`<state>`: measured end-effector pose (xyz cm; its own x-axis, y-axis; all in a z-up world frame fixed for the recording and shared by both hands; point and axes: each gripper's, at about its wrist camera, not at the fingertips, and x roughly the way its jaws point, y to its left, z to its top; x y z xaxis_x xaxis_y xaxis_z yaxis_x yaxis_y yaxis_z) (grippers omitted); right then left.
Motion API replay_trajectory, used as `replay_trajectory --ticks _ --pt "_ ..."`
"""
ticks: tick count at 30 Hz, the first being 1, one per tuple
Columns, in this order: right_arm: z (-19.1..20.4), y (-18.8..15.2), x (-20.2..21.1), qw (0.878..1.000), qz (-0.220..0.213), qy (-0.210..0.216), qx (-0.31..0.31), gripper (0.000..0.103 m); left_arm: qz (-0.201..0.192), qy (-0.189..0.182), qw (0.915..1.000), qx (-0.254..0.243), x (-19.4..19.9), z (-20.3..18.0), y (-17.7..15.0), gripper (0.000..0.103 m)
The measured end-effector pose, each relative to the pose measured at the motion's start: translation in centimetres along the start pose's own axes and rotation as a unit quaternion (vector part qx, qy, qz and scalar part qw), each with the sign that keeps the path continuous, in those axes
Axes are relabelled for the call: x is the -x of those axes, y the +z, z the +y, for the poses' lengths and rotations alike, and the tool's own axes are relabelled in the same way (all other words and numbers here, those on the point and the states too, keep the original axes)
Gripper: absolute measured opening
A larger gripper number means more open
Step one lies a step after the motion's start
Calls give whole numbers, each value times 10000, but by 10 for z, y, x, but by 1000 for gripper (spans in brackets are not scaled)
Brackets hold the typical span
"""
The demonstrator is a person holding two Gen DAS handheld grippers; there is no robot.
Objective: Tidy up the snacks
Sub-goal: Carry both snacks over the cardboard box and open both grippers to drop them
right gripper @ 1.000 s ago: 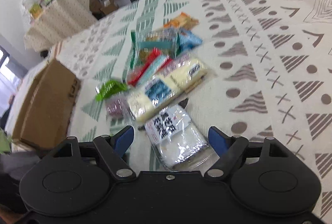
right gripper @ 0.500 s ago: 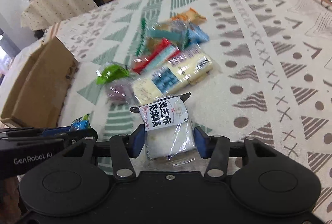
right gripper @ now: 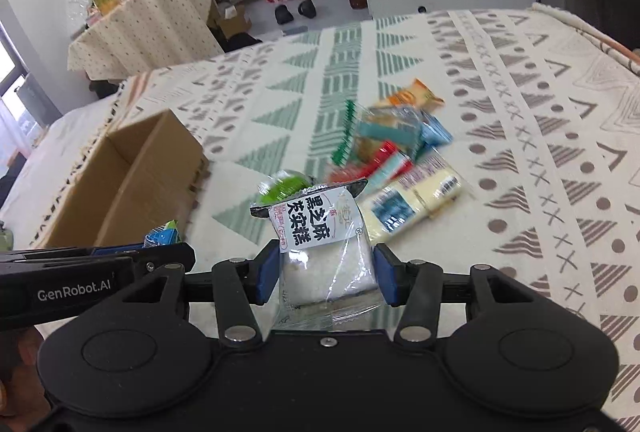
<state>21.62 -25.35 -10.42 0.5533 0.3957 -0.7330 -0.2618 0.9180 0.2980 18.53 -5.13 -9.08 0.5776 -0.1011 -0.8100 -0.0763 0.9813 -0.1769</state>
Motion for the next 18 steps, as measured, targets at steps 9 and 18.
replay_trajectory --ticks 9,18 --pt "32 10 7 9997 -182 132 32 48 -329 73 9992 218 27 29 13 34" --pt "63 16 6 9992 -284 253 76 48 -483 155 9975 489 43 62 22 34"
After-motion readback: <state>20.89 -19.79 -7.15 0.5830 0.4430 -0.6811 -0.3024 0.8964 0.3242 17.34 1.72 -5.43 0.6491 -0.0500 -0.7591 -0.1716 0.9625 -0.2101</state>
